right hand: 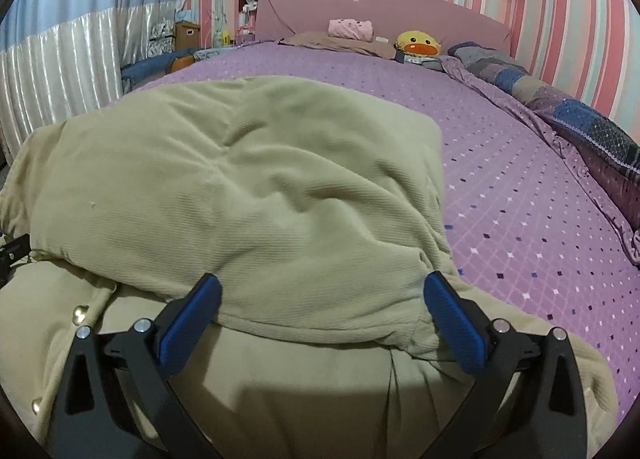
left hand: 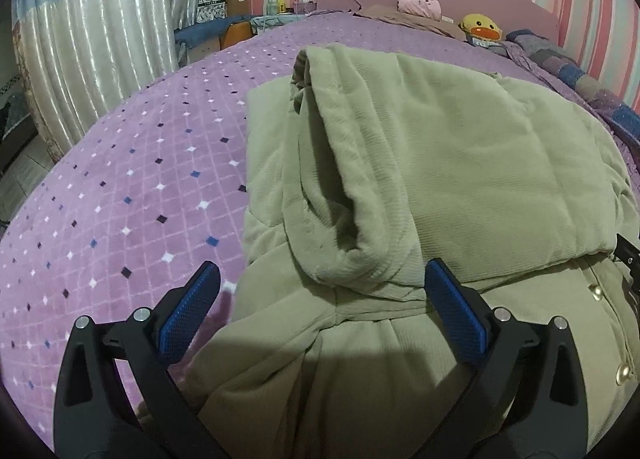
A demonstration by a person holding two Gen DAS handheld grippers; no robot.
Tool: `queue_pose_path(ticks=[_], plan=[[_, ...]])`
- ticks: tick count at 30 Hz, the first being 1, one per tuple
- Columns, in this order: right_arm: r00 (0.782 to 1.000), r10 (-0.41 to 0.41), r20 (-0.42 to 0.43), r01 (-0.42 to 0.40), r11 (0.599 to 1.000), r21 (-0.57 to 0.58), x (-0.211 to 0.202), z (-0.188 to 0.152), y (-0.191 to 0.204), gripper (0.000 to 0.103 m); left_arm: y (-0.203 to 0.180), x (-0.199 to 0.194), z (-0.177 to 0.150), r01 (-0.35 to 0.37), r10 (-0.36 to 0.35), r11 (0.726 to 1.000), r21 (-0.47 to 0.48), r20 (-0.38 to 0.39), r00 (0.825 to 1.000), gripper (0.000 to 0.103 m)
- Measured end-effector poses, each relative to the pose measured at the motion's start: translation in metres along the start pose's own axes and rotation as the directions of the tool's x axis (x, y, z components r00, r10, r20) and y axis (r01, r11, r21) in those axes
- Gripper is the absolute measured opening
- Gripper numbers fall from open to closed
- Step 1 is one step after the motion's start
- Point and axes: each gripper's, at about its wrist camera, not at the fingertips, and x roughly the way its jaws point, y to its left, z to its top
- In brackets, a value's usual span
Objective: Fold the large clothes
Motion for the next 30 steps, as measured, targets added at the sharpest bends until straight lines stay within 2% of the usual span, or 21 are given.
queue_pose_path(ticks=[4,9,14,17,21,25,27,30], plan=[[0.998,0.035,-0.05,-0.036,0.999,-0.007,-0.018,0.011,-0.004,0.101,-0.009,-0.025,0.01,-0.021,0.02,0.999,0.038,0.006,1.0,0.1],[0.997,0.06,0.043,-0.063,0.996,0.058,-0.08,-0.01,-0.029,0.101,0.004,-0.069,-0.004,0.034,-0.035,0.999,0.039,0.024,0.999,0.1],[0.993,-0.032,0.113,0.026,0.998,0.06,-0.118,-0.026,-0.057,0.101,0.03,-0.097,-0.018,0.019,-0.019,1.0,0.021,0.035,0.999,0.1],[0.99,-0.046,0.136,0.038,0.997,0.062,-0.14,-0.034,-0.071,0.101,0.052,-0.114,-0.031,0.03,-0.029,0.999,-0.016,0.04,0.999,0.1],[0.992,-0.037,0.119,0.022,0.992,0.123,-0.149,-0.058,-0.084,0.101,0.071,-0.119,-0.053,0.058,-0.058,0.996,-0.068,-0.007,0.998,0.1],[0.99,-0.085,0.109,0.064,0.982,0.179,-0.153,-0.089,-0.084,0.101,0.078,-0.116,-0.075,0.088,-0.094,0.992,-0.092,-0.057,0.994,0.1],[0.988,-0.106,0.109,0.086,0.98,0.178,-0.156,-0.1,-0.082,0.101,0.072,-0.115,-0.084,0.104,-0.109,0.992,-0.075,-0.07,0.992,0.1],[0.99,-0.107,0.095,0.089,0.98,0.175,-0.16,-0.111,-0.081,0.101,0.065,-0.115,-0.093,0.083,-0.084,0.996,-0.014,-0.081,0.993,0.1]])
